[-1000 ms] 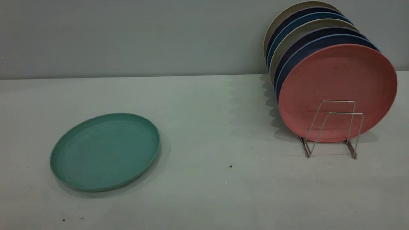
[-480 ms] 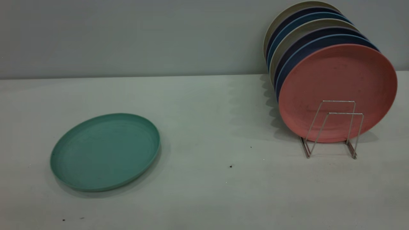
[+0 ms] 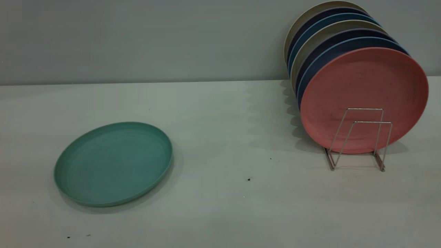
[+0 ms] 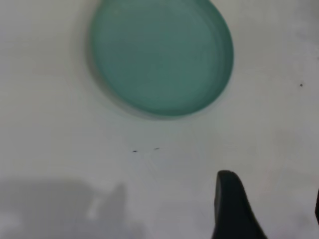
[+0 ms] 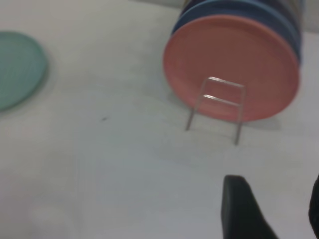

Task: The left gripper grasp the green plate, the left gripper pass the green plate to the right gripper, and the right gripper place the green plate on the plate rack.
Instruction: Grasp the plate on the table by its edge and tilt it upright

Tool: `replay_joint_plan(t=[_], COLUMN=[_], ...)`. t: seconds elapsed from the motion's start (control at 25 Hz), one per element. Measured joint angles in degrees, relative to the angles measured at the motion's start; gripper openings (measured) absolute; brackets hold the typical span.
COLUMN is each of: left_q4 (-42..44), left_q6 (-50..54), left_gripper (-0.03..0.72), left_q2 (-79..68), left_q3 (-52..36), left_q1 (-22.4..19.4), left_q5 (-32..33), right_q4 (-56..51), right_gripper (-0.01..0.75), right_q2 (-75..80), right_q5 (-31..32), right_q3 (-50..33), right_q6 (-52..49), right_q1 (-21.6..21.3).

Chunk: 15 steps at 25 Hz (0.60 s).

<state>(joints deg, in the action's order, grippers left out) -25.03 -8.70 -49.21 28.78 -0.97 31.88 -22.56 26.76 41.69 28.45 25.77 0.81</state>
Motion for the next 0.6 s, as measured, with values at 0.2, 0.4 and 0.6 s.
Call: replay_joint_plan(t=[0.2,0.4,0.6], left_q4=[-19.4,-40.3,-54.8], left_q6=[-19.2,-41.3,-53.3], left_gripper=[0.430,0.430,0.430], left_q2=[-18.5,-34.6,-45.5], left_q3=[0.5,4.5,7.6], left_q1=[0.0,0.0,-1.9], left_q5=[-8.5,-10.1,-12.8], right_q4=[-4.9,-5.9,-5.9], right_gripper=[0.359,0.361,0.362], right_q2=[6.3,8.0,8.0], right_q5=[-0.7,-2.1,-2.6], right_q3=[0.0,0.0,0.0], right_q6=[6.4,8.7,8.9], right_q1=[0.0,0.0,0.0])
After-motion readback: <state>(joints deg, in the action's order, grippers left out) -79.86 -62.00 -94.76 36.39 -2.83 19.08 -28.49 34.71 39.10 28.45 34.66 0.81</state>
